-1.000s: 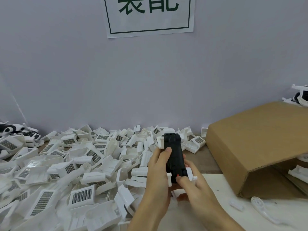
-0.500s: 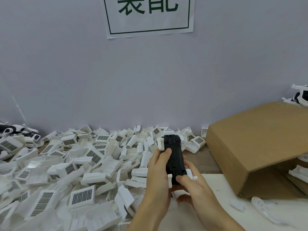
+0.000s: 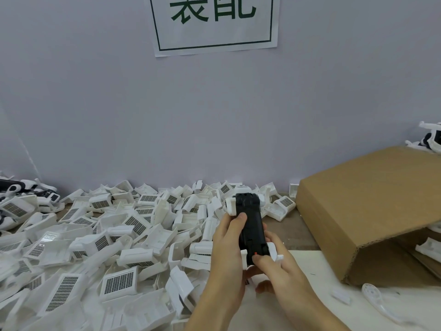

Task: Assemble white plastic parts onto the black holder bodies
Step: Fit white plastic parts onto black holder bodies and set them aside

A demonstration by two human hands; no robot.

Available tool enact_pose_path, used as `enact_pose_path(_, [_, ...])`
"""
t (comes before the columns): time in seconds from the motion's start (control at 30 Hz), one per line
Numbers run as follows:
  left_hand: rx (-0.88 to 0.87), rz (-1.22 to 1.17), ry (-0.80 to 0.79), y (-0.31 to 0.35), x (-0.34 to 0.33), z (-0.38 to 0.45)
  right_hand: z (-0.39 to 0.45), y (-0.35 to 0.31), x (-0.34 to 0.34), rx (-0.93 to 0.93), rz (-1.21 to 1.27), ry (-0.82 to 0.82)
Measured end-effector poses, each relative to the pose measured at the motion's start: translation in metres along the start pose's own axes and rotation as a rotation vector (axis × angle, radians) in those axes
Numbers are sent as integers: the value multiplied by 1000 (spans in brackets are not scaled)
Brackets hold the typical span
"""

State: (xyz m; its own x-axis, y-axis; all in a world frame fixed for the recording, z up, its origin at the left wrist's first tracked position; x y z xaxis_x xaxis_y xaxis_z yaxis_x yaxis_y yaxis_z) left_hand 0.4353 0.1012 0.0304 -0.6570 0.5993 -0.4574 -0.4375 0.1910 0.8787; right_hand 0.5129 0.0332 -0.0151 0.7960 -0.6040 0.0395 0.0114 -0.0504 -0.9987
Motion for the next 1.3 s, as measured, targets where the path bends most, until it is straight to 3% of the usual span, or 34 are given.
enact_pose_path(0.7, [-32,-7,25,-1,1,2,1,-3,-2,-28,95,-61])
enact_pose_path(1.07, [-10,11,11,-2,2,2,-4,-6,-2,-7,-8,3])
enact_pose_path(1.3, [-25,-11,26,-3,3,2,-4,-9,-2,-51,56,-12])
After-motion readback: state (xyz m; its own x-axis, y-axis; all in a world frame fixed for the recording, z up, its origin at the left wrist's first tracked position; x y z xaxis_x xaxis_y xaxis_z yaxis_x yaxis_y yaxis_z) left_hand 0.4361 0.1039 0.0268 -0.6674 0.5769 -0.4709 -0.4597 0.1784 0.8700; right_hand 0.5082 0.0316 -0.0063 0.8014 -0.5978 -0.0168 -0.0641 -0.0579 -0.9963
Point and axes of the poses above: each hand's wrist, its own z-axis towards the middle knuckle, its own x-axis out of the back of the hand, y = z × x, the point moved 5 cm from there along z, towards the middle knuckle, and after that the axes turned 8 degrees about -x, right-handed, at the moved point
